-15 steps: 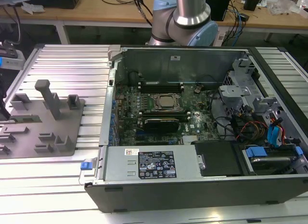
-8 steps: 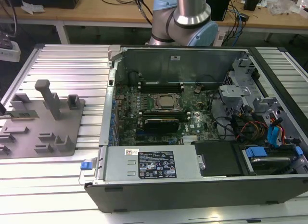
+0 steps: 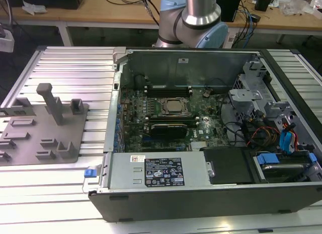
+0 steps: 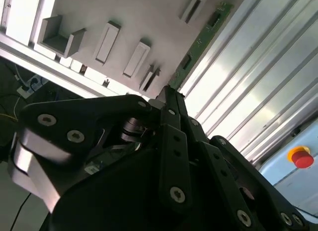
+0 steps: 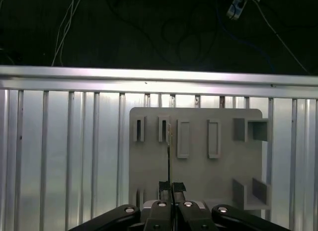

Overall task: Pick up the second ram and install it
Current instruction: 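Pick up the second ram and move it above second insertion slot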

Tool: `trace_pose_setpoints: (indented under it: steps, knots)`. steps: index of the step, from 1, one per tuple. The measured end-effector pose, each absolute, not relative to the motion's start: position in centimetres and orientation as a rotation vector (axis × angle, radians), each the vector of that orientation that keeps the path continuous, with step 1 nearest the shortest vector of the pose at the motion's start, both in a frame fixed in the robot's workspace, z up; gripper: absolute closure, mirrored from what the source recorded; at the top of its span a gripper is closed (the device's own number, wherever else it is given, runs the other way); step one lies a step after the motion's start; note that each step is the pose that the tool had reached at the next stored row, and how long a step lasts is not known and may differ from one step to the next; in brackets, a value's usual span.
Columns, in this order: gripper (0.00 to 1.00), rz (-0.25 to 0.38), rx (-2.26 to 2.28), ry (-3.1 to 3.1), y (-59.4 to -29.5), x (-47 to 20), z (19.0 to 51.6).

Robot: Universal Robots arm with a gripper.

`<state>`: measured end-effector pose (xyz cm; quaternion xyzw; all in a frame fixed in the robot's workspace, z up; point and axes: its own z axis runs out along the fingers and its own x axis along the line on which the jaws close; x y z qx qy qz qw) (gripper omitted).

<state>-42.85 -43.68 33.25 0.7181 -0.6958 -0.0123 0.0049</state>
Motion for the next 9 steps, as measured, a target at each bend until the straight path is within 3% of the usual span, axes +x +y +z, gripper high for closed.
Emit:
trace_pose_setpoints:
  steps: [9]
  knots:
    - [0.91,-0.046,2.253,-2.183,-43.7,-42.8,36.2]
